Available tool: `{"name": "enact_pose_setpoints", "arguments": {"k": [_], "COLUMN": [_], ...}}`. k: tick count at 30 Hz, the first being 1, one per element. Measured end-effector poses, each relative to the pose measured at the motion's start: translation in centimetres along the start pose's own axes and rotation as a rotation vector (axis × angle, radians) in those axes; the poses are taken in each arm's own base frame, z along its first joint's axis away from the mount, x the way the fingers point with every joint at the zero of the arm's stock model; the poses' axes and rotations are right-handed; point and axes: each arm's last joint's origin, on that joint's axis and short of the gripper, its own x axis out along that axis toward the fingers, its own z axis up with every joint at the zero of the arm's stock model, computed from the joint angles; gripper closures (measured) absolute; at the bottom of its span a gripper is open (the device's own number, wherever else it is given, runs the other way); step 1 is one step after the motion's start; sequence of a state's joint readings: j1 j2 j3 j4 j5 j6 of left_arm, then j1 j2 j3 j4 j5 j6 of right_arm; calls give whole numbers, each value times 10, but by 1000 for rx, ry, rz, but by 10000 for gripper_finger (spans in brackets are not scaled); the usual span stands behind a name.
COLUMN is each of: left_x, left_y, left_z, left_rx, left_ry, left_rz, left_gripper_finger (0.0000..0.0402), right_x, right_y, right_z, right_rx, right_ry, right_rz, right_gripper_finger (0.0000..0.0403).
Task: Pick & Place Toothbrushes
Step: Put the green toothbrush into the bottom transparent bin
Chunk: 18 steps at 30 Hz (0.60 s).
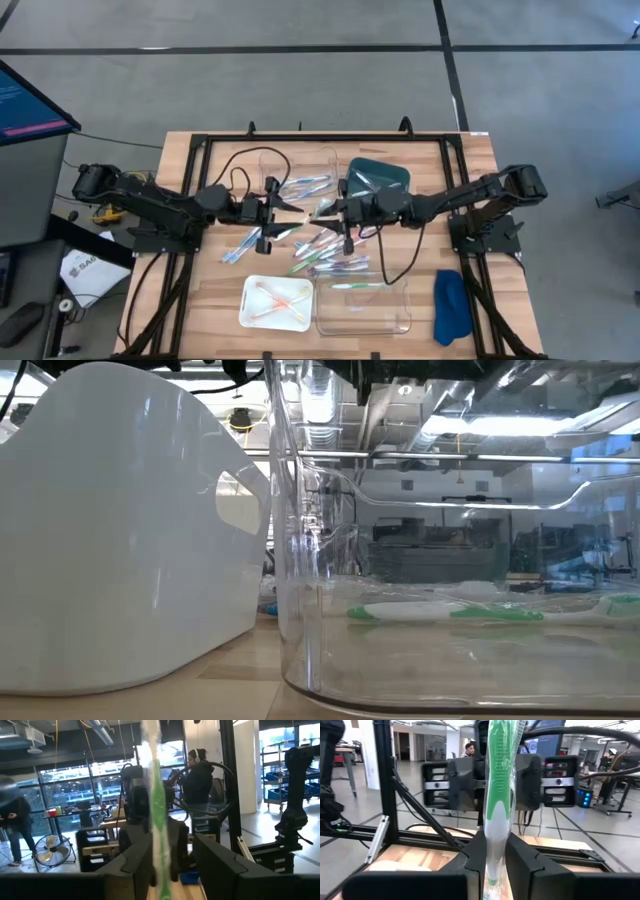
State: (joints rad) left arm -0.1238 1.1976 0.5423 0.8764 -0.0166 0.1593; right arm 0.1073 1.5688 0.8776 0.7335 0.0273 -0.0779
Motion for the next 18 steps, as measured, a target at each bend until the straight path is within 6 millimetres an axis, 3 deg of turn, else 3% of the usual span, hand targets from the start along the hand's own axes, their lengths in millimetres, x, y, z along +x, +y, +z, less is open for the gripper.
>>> {"name": "enact_pose_setpoints", "arguments": {"k": [18], "left_x": [0], "left_y": [7], "left_z": [-6], "left_rx": [-29], "left_ry": [50], "left_rz": [23], "left_gripper_finger": [266], "right_x": [1], "right_y": [-5], "right_z": [-6], "right_rx": [-2], "right_ry": [38], "right_rz": [-14], "right_gripper_finger": [356]}}
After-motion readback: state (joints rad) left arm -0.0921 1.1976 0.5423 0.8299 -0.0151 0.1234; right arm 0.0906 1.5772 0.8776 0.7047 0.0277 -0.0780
